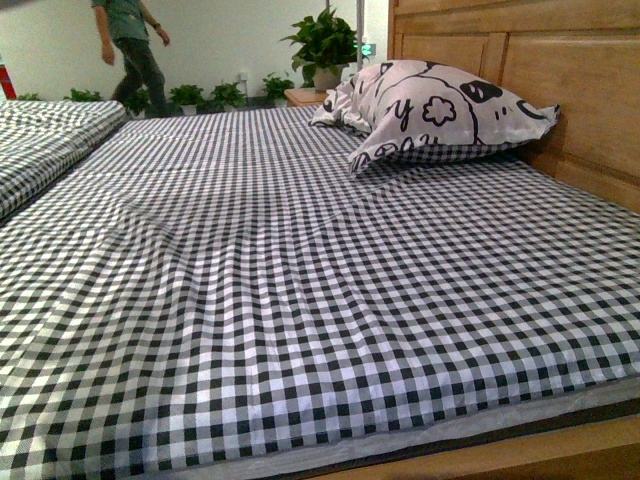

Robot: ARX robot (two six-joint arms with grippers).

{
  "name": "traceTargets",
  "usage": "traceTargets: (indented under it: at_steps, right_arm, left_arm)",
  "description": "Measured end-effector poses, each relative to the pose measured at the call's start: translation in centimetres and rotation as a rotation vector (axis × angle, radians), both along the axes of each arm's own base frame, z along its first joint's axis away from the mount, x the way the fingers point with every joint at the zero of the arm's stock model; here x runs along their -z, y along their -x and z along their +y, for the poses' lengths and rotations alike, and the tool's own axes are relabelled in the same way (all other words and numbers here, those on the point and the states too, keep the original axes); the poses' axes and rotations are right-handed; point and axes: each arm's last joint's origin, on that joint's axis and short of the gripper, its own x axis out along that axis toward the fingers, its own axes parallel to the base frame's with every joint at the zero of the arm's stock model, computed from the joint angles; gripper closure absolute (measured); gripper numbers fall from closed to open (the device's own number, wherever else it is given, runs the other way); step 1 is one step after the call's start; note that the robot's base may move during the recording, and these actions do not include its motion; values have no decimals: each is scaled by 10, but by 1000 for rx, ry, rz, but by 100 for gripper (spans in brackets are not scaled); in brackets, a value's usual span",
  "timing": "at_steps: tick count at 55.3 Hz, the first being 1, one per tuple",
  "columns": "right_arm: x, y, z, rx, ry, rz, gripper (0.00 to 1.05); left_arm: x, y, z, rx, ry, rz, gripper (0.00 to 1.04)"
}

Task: Clean up trash

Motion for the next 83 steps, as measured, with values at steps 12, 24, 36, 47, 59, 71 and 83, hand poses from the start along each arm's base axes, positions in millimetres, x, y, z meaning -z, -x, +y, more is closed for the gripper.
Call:
traceTargets:
  at_steps: [12,24,36,47,59,71,83]
  right_arm:
    - [-8,39,-1,6,-42,-69,84]
    - [-13,76,2,-16,-37,-132,84]
    - [-13,86,1,23,-31,-139,84]
    - [-13,83,0,30,-29,-131,84]
    - [-13,83,0,30,-29,-132,84]
    - [-13,84,0,28,-28,-133,84]
    - [-13,84,0,29,-27,-133,84]
  left_arm:
    - [-30,45,-10,-57,-7,-131,78]
    - [-33,82,-25,-57,18,-175,78]
    - [-31,92,-35,-15,36,-180,78]
    - [-30,92,-35,-20,37,-180,78]
    - [-30,92,-35,-19,38,-180,78]
    - [-30,92,-35,-19,38,-180,78]
    - [-30,92,-35,-19,37,-180,78]
